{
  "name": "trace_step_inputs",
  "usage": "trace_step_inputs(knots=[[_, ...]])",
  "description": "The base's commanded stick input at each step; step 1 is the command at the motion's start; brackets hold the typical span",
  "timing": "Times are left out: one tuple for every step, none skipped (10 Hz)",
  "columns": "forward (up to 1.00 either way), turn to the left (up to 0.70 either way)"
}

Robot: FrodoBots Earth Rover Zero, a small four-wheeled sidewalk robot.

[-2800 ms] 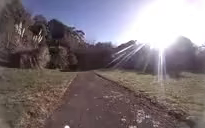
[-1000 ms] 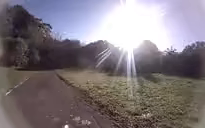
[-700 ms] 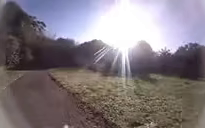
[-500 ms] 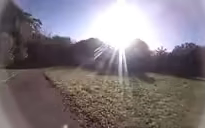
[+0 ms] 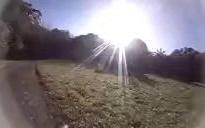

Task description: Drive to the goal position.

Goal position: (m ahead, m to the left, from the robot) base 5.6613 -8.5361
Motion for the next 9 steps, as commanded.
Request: trace_step_inputs(knots=[[0.07,0.00],[0.07,0.00],[0.07,0.00],[0.07,0.00],[0.07,0.00],[0.07,0.00],[0.07,0.00],[0.07,0.00],[0.07,0.00]])
